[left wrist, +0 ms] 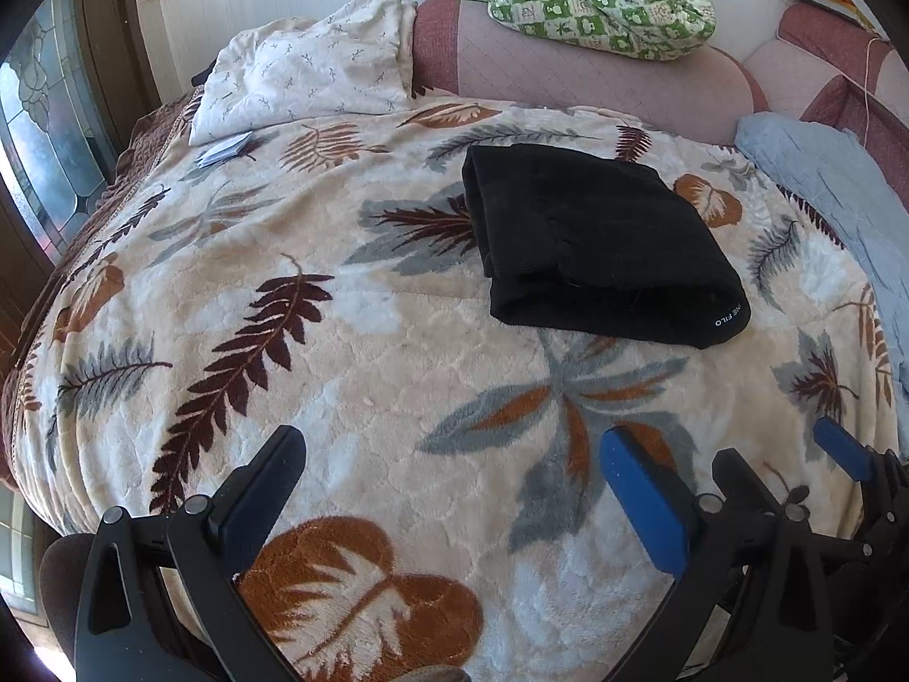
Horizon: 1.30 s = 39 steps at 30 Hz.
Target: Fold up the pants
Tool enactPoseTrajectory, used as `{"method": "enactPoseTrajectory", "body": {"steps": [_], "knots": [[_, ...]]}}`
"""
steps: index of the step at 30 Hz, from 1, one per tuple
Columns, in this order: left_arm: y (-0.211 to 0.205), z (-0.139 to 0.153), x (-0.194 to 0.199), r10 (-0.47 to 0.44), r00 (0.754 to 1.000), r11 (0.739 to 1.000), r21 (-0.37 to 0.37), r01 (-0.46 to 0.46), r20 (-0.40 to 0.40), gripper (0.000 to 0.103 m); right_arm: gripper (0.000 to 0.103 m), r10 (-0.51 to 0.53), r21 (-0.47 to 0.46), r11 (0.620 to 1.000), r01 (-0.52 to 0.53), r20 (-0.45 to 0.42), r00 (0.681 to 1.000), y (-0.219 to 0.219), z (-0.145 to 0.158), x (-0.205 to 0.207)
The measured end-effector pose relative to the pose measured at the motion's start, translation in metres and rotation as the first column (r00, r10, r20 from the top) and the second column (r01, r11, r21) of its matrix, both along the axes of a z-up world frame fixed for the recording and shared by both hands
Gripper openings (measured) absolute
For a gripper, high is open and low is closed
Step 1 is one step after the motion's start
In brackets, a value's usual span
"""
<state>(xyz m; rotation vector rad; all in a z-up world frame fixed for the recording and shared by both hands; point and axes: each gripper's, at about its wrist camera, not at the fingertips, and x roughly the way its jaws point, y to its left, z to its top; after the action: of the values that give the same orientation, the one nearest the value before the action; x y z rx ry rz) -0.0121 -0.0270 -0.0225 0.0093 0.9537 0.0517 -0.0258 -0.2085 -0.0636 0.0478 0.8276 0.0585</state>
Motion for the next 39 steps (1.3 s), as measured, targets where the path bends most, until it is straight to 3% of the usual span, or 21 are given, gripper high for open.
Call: {"method": "enactPoseTrajectory", "body": {"steps": [15, 23, 30, 39], "knots": [[-0.018, -0.008, 0.002, -0.039, 0.999, 0.999, 0.036, 0.040, -0.031, 0.103, 0.103, -0.027, 0.045, 0.999, 0.028, -0.026, 0.999, -0.013, -0.009, 0.002], [-0.015, -0.009, 0.001, -0.033, 0.999, 0.999, 0.016, 0.034, -0.032, 0.103, 0.103, 0.001, 0.027, 1.000, 0.000, -0.022, 1.000, -0.005, -0.006, 0.005], [-0.005, -0.005, 0.000, -0.005, 1.000, 1.000, -0.007, 0.005, -0.025, 0.103, 0.103, 0.076, -0.046, 0.996, -0.077, -0.012, 0.997, 0.018, 0.000, 0.023], [-0.001, -0.003, -0.001, 0.000, 1.000, 1.000, -0.025, -0.001, -0.015, 0.103, 0.103, 0.048, -0.058, 0.997, -0.049, -0.019, 0.999, 0.018, -0.004, 0.025]]}}
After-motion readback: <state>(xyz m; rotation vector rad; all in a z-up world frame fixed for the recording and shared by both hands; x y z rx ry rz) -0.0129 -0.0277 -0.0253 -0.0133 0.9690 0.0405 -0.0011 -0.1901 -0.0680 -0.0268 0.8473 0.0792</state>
